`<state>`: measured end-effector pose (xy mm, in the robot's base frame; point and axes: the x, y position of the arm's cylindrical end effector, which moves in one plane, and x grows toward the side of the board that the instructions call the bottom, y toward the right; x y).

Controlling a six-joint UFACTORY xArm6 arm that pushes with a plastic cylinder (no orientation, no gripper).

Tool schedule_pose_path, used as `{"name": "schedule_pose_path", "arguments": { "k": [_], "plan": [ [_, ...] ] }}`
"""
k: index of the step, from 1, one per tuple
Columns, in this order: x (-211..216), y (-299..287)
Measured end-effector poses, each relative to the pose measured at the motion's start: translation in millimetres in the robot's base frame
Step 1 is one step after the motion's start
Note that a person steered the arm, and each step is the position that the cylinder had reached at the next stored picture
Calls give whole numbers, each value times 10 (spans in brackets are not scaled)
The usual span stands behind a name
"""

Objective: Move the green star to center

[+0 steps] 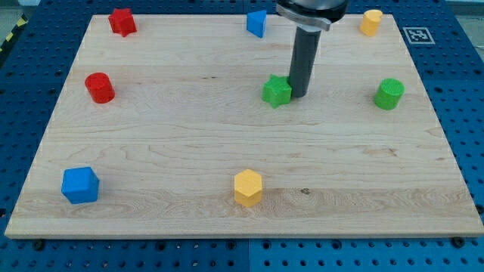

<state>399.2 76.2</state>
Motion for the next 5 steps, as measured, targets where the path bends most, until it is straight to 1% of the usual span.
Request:
{"name": "schedule_pose_path", "arguments": {
  "k": [1,3,5],
  "plan": [
    [83,-229],
    [106,-638],
    [106,-715]
  ]
}}
